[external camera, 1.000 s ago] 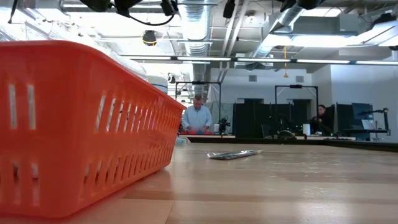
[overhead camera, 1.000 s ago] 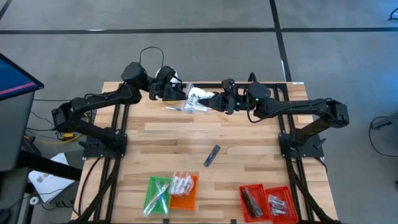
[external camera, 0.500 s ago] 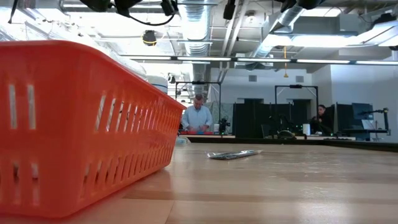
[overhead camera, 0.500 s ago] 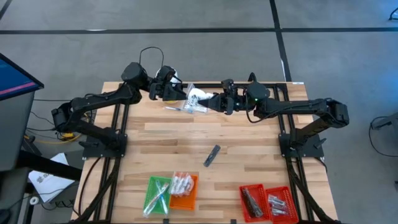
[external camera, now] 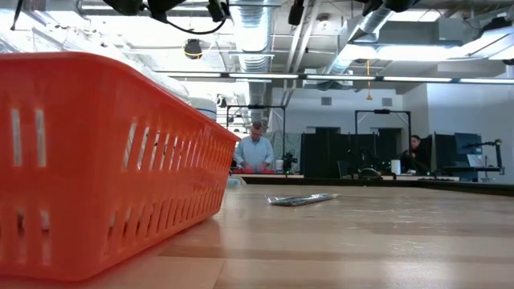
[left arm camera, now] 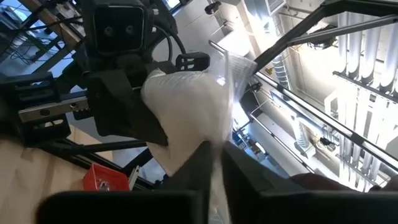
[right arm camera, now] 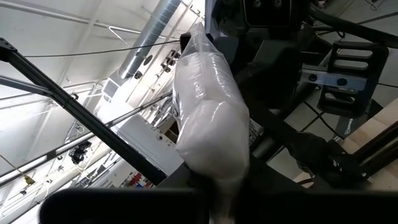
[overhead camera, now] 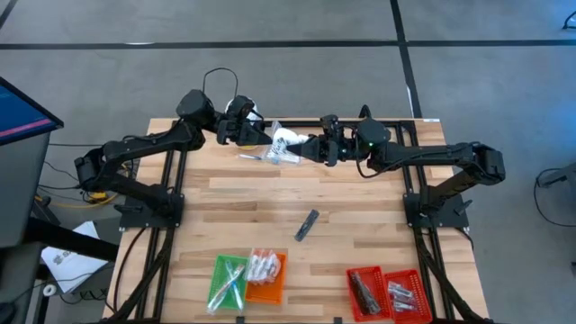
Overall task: Pick & Place Travel size toiletries
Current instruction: Put the white vanity pack into the orange basket
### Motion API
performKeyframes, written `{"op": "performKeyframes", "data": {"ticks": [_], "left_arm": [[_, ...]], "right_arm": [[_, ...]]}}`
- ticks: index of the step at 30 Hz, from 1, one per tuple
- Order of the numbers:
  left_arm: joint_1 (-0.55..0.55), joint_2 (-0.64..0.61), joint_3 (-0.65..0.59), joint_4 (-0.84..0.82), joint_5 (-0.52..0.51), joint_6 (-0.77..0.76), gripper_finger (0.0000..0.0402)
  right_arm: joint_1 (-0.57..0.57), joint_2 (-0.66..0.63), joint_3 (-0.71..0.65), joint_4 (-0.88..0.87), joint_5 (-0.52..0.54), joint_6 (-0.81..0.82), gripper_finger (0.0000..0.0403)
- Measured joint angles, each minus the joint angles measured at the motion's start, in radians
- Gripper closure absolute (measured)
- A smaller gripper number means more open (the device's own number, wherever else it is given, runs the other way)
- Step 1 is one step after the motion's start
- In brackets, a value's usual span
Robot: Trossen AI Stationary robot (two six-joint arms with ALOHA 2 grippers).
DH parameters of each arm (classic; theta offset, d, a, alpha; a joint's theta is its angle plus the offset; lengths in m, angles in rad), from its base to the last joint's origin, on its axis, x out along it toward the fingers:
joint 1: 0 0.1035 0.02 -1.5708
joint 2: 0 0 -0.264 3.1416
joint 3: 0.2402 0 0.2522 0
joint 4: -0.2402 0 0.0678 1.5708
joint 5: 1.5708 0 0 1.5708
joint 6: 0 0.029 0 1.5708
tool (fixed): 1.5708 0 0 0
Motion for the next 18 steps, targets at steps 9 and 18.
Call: {"op": "performKeyframes", "data": {"ticks": [9, 18], "left_arm": [[0.002, -0.023, -0.001, -0.031, 0.004, -0.030, 0.0400], [-0.019, -0.213, 0.000, -0.339, -0.099, -0.008, 0.0401]], "right_arm": [[0.000, 0.000, 0.000, 0.044, 0.000, 0.017, 0.0352], [-0.001, -0.067, 0.000, 0.037, 0.004, 0.018, 0.0244]]}}
